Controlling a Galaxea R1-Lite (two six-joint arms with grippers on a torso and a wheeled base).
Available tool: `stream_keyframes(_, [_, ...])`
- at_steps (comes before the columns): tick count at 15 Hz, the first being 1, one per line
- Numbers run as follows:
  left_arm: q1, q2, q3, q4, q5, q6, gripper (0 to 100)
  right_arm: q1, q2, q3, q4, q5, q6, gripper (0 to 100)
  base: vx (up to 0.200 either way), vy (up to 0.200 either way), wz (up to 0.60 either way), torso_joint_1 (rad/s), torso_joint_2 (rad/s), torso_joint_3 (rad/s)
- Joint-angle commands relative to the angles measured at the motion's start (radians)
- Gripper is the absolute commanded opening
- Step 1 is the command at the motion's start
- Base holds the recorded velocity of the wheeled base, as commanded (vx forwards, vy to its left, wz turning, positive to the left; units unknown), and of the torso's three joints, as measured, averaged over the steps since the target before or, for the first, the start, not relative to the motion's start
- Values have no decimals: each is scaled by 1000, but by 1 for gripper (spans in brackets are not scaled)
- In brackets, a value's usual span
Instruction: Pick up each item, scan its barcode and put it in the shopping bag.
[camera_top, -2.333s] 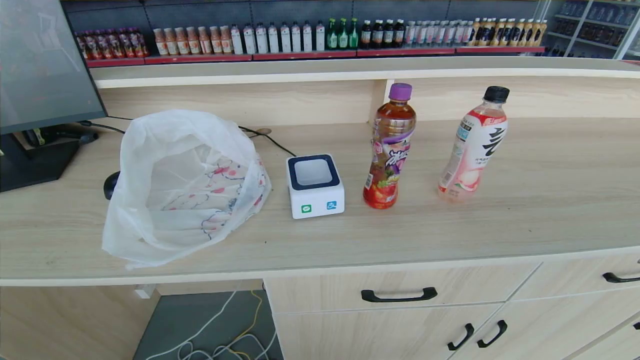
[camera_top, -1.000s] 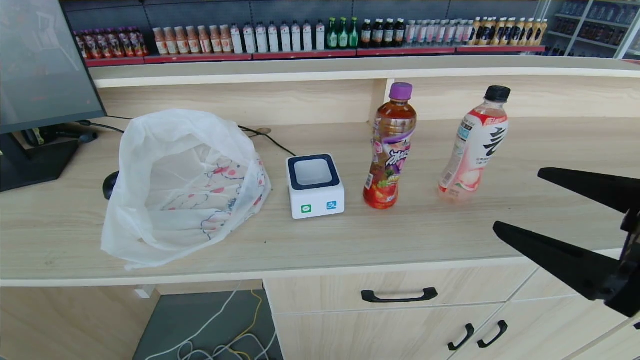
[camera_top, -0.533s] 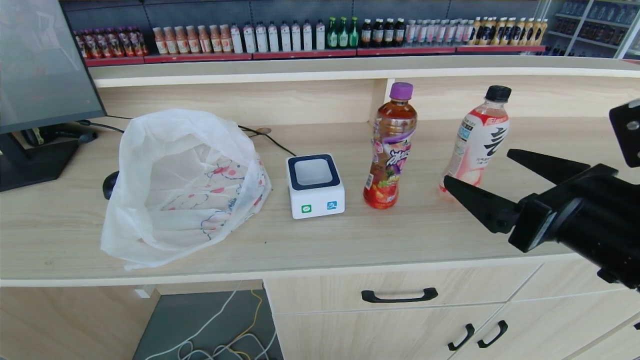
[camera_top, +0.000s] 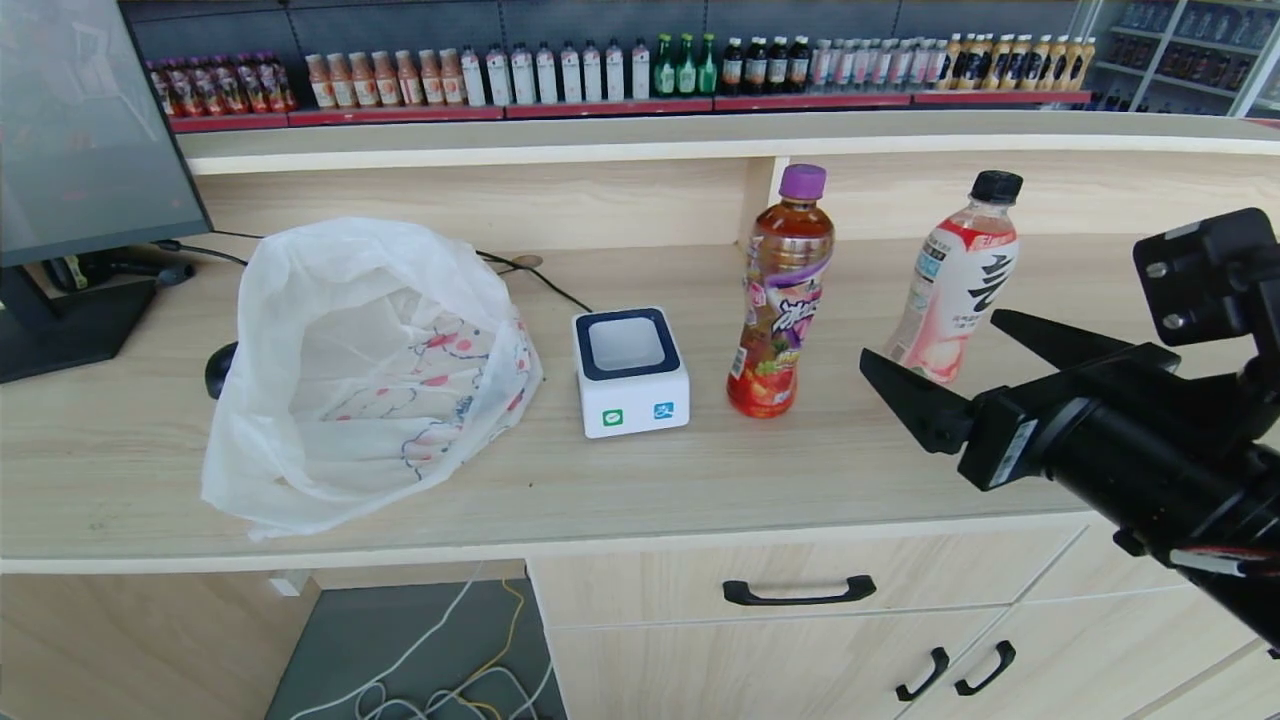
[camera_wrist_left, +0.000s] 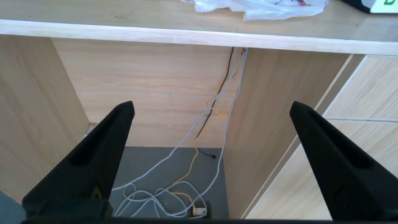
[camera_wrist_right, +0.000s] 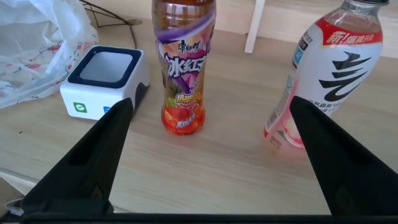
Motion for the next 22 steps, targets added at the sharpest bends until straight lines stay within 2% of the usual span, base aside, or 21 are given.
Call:
stream_keyframes(1, [0,0,0,0,0,0,100,0,46,8,-41,-6,-3,100,0,0,0,0,0,0])
stream_keyframes(3, [0,0,0,0,0,0,100,0,63,7,-63,-9,-3,100,0,0,0,0,0,0])
stream_keyframes(4, [0,0,0,0,0,0,100,0,119,2,-126,-12,-1,100,0,0,0,0,0,0])
stream_keyframes(10, [0,0,0,0,0,0,100,0,250,-38,-267,-9,-1,100,0,0,0,0,0,0])
stream_keyframes(17, [0,0,0,0,0,0,100,-3,325,-61,-293,-8,-3,100,0,0,0,0,0,0])
stream_keyframes(22, [0,0,0,0,0,0,100,-27,405,-176,-295,-5,3,100,0,0,0,0,0,0])
